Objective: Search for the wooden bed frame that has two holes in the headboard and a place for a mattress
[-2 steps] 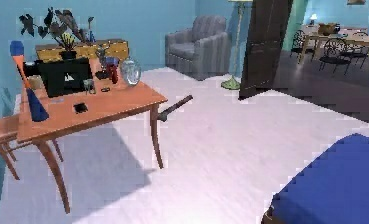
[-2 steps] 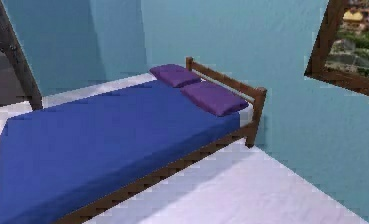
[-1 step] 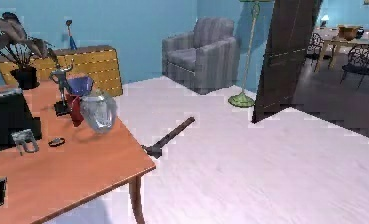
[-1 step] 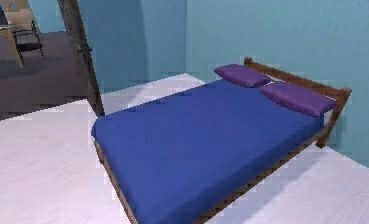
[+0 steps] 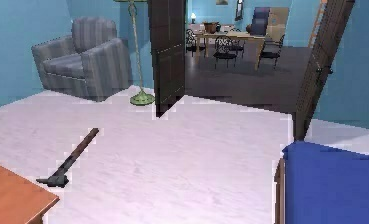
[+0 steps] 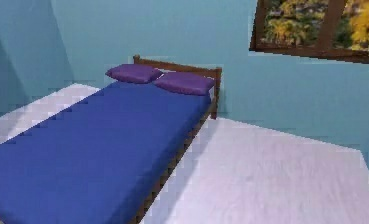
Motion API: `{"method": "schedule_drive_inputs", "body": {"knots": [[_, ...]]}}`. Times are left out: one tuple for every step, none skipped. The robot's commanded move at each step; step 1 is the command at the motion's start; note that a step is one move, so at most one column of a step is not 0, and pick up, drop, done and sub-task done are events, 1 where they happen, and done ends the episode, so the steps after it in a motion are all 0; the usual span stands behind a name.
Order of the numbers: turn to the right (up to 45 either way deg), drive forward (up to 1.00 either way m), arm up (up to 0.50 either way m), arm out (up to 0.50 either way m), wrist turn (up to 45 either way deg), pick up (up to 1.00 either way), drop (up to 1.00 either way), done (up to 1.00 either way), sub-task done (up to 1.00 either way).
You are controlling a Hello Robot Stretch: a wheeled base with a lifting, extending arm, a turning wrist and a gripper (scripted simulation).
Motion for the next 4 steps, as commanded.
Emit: {"method": "schedule_drive_inputs", "body": {"knots": [[0.0,0.65,0.0,0.0,0.0,0.0,0.0,0.0,0.0],[30.0,0.0,0.0,0.0,0.0,0.0,0.0,0.0,0.0],[0.0,1.0,0.0,0.0,0.0,0.0,0.0,0.0,0.0],[0.0,0.15,0.0,0.0,0.0,0.0,0.0,0.0,0.0]]}}
